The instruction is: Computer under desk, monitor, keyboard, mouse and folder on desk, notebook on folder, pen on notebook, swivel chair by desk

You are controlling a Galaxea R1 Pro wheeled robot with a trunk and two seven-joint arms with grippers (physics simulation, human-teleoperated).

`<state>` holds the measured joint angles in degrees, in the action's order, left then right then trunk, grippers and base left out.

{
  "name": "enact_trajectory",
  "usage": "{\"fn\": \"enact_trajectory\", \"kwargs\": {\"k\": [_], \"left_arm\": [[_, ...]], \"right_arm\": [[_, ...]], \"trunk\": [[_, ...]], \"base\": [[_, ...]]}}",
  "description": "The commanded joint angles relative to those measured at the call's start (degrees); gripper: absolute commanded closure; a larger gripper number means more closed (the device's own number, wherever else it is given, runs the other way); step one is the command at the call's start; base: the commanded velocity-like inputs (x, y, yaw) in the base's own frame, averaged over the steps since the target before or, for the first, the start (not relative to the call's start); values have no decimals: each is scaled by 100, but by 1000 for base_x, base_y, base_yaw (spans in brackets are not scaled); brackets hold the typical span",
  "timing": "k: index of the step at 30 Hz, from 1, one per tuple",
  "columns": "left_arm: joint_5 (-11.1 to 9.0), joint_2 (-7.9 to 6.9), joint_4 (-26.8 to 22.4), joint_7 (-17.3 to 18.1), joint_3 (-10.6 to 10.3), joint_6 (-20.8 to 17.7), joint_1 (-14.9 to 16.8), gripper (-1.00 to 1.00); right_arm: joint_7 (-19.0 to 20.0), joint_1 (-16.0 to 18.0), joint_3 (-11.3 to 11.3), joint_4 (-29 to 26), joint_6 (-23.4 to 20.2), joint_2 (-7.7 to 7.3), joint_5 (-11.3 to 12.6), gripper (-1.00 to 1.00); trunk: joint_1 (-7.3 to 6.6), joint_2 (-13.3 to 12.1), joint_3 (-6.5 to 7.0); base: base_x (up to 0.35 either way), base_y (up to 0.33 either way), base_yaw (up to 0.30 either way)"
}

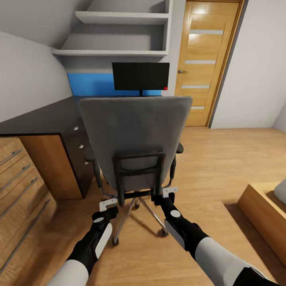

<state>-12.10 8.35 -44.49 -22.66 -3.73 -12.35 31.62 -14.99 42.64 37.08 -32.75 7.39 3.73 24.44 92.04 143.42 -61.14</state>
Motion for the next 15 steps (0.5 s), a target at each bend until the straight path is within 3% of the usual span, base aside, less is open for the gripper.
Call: {"fn": "enact_trajectory", "kwargs": {"k": [1, 15], "left_arm": [[-47, -4, -9, -46, -23, -21, 0, -100], [-47, -25, -7, -46, -22, -29, 1, -100]], "right_arm": [[-39, 8, 45, 4, 34, -4, 61, -100], [-39, 8, 45, 6, 34, -4, 61, -100]], "trunk": [[2, 2, -5], [2, 2, -5]], "base": [[319, 0, 0], [320, 0, 0]]}}
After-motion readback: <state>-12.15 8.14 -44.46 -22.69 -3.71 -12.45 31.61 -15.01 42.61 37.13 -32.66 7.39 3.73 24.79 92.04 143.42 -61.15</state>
